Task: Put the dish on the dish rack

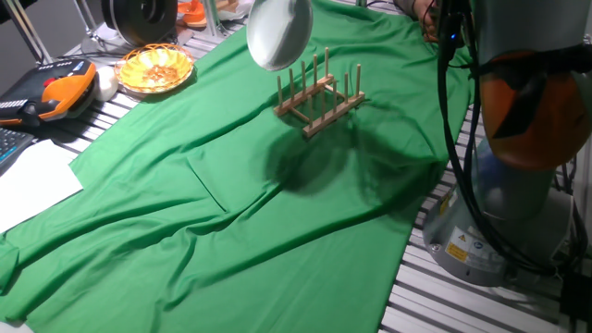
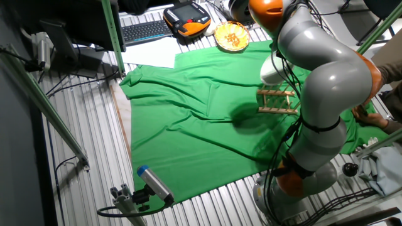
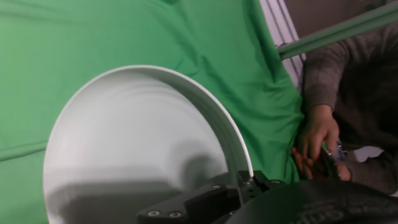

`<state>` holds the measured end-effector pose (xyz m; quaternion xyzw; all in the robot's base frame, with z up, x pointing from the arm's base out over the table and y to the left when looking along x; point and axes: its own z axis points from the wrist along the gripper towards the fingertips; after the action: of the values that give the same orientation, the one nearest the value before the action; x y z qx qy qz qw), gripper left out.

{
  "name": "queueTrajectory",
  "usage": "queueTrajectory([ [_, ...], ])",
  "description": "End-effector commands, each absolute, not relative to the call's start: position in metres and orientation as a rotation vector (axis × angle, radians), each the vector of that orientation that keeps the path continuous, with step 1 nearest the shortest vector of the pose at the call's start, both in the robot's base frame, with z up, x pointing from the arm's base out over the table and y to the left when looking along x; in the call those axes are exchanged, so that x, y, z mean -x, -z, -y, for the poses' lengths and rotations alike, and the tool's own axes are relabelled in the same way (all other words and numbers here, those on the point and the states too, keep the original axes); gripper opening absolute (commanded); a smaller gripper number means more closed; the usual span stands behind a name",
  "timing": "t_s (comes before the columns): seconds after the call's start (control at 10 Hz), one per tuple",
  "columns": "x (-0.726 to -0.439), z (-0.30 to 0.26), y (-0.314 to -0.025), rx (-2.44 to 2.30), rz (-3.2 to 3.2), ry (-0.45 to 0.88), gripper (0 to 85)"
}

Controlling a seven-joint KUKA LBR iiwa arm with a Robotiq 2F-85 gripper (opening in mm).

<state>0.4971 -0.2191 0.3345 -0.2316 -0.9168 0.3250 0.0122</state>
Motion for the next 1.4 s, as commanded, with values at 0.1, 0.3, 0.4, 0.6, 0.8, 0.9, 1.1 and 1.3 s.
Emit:
queueTrajectory([
  [0.1, -0.497, 0.2192, -0.3344, 0.713, 2.837, -1.056, 0.0],
  [0.3, -0.497, 0.2192, -0.3344, 0.702, 2.816, -1.16, 0.0],
  [0.4, -0.497, 0.2192, -0.3344, 0.695, 2.812, -1.175, 0.0],
  [0.6, -0.497, 0.2192, -0.3344, 0.69, 2.798, -1.175, 0.0],
  [0.8, -0.497, 0.2192, -0.3344, 0.667, 2.77, -1.255, 0.0],
  [0.9, -0.497, 0.2192, -0.3344, 0.677, 2.765, -1.26, 0.0],
  [1.1, -0.497, 0.2192, -0.3344, 0.667, 2.743, -1.335, 0.0],
  [1.3, -0.497, 0.2192, -0.3344, 0.651, 2.724, -1.405, 0.0],
])
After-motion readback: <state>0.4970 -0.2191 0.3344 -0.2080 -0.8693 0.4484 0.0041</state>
